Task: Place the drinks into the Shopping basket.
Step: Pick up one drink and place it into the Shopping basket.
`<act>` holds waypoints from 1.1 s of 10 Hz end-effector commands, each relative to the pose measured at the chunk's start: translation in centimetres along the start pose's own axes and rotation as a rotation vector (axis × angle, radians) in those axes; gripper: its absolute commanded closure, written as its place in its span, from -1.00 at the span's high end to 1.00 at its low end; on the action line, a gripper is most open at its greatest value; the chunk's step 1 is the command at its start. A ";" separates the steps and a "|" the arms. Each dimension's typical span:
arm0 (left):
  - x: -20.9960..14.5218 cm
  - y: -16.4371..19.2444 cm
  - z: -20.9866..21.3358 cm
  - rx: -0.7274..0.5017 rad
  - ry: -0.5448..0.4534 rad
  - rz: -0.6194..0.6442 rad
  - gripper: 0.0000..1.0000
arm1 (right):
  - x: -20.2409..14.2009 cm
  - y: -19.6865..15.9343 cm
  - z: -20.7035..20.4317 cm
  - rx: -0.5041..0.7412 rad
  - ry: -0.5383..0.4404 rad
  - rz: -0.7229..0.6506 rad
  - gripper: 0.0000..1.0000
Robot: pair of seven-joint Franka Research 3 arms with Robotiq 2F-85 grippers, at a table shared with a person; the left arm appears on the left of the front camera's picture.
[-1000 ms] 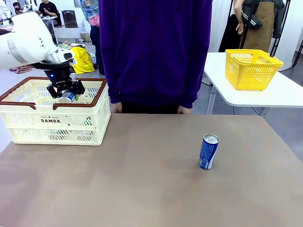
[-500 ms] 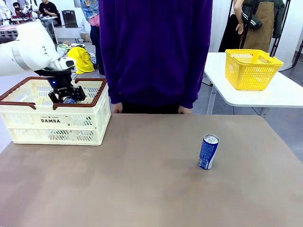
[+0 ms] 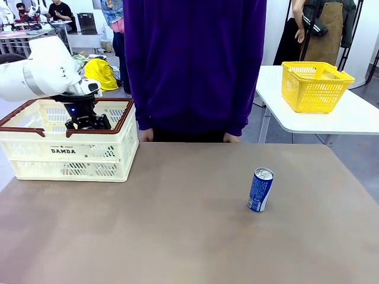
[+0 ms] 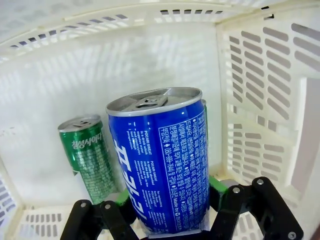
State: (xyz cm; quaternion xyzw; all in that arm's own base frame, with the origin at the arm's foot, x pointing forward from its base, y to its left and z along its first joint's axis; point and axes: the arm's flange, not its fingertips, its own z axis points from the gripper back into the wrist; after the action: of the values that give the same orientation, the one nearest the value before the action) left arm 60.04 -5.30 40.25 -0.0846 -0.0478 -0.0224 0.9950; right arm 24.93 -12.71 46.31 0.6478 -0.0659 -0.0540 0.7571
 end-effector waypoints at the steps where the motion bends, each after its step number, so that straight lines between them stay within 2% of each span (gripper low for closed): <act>1: -0.2 -0.1 0.4 0.025 -0.019 0.010 -0.08 | 0.3 0.8 -0.1 0.024 -0.011 -0.012 1.00; 2: -0.2 -0.1 0.3 0.023 -0.010 0.011 1.00 | 0.3 0.8 -0.1 0.024 -0.011 -0.012 1.00; 8: -0.3 0.3 1.0 0.006 -0.036 0.024 1.00 | 0.3 0.8 -0.1 0.024 -0.011 -0.012 1.00; 11: -0.5 0.8 2.6 -0.018 -0.064 0.024 1.00 | 0.3 0.8 -0.1 0.024 -0.011 -0.012 1.00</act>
State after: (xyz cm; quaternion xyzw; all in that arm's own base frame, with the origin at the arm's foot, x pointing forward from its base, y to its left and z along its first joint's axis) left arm 60.02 -4.58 42.00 -0.0846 -0.0674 -0.0116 0.9941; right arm 24.93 -12.71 46.31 0.6478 -0.0658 -0.0541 0.7571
